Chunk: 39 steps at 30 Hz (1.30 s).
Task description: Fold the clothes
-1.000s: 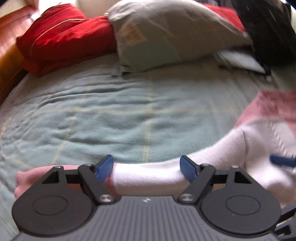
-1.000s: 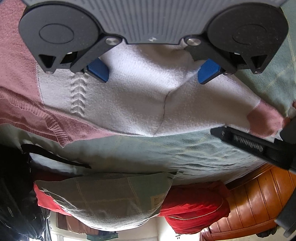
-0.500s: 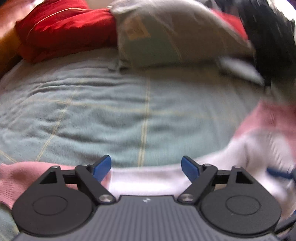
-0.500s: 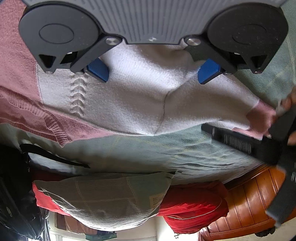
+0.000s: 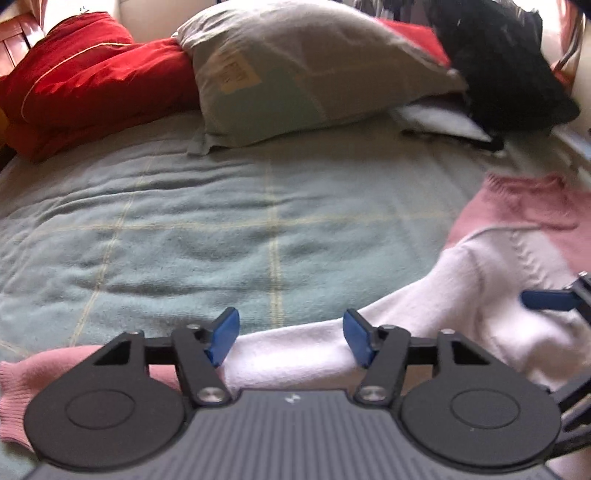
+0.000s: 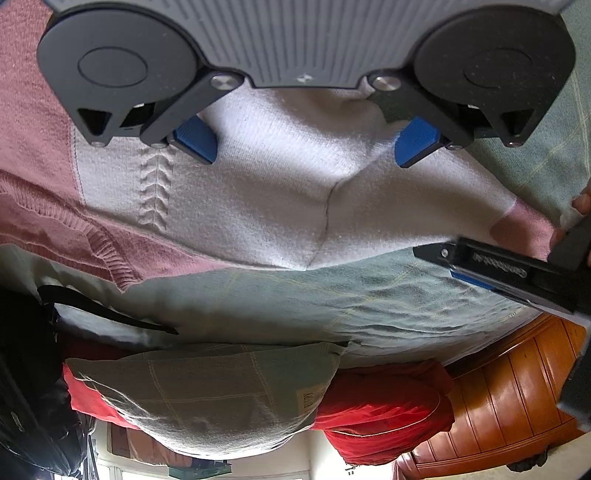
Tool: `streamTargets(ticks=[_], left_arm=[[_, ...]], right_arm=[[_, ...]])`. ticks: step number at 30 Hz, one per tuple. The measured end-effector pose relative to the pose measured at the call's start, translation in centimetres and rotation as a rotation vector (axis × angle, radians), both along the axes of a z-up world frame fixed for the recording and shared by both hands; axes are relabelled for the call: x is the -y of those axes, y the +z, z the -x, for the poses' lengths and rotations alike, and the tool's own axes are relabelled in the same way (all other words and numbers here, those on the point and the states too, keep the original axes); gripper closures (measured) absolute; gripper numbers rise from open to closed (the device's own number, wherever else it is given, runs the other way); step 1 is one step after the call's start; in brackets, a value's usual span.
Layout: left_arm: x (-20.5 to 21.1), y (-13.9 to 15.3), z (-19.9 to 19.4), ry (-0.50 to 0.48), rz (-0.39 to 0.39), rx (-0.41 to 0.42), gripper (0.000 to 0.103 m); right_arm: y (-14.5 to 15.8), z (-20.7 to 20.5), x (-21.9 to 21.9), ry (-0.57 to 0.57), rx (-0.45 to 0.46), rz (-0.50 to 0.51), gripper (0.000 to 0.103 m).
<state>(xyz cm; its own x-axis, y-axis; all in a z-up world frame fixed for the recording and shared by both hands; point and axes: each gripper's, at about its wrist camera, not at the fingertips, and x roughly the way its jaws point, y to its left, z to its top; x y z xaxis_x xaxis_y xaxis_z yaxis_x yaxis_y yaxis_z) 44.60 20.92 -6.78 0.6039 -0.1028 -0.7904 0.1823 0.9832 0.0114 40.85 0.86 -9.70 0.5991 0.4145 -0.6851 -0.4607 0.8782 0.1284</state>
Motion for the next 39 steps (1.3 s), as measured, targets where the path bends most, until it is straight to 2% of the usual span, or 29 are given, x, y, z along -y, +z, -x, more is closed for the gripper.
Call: streamTargets(ticks=[3, 5, 11, 14, 16, 20, 22, 25, 27, 30, 34, 39], left_arm=[[0.1, -1.2, 0.8, -0.013, -0.029, 0.001, 0.041], [0.1, -0.4, 1.4, 0.005, -0.032, 0.036, 0.042], [-0.8, 2.6, 4.3, 0.038, 0.069, 0.113, 0.033], [-1.0, 2.0, 5.1, 0.058, 0.055, 0.082, 0.033], [-1.1, 1.9, 6.0, 0.057, 0.053, 0.071, 0.030], [-1.4, 1.9, 7.8, 0.054, 0.050, 0.050, 0.029], [-1.6, 1.8, 8.7, 0.053, 0.049, 0.040, 0.023], [-1.7, 2.7, 10.4, 0.013, 0.077, 0.073, 0.018], [-1.7, 3.4, 11.4, -0.016, 0.100, 0.098, 0.018], [-2.1, 3.2, 11.4, -0.010, 0.122, 0.097, 0.018], [-2.8, 2.4, 11.1, 0.019, 0.136, 0.090, 0.018], [-3.0, 1.3, 11.4, 0.020, 0.142, 0.079, 0.018]], right_arm=[[0.0, 0.0, -0.1, 0.001, 0.003, 0.003, 0.000], [-0.1, 0.0, -0.1, 0.001, 0.005, 0.003, 0.000], [-0.2, 0.0, -0.1, 0.006, 0.011, -0.002, 0.000], [0.1, -0.3, 0.0, 0.011, -0.006, -0.009, 0.000], [0.5, -0.6, 0.2, 0.015, -0.037, -0.014, 0.000], [2.8, -0.8, 1.3, 0.054, -0.104, -0.065, 0.000], [4.2, -1.0, 1.9, 0.079, -0.102, -0.086, 0.000], [6.6, -2.3, 1.5, 0.089, -0.008, -0.044, 0.002], [7.6, -4.2, 0.2, 0.091, 0.062, 0.017, 0.009], [7.0, -7.7, -2.5, 0.119, 0.050, 0.127, 0.018], [5.3, -10.7, -5.3, 0.145, 0.027, 0.240, 0.023], [3.6, -9.7, -5.3, 0.220, 0.039, 0.286, 0.024]])
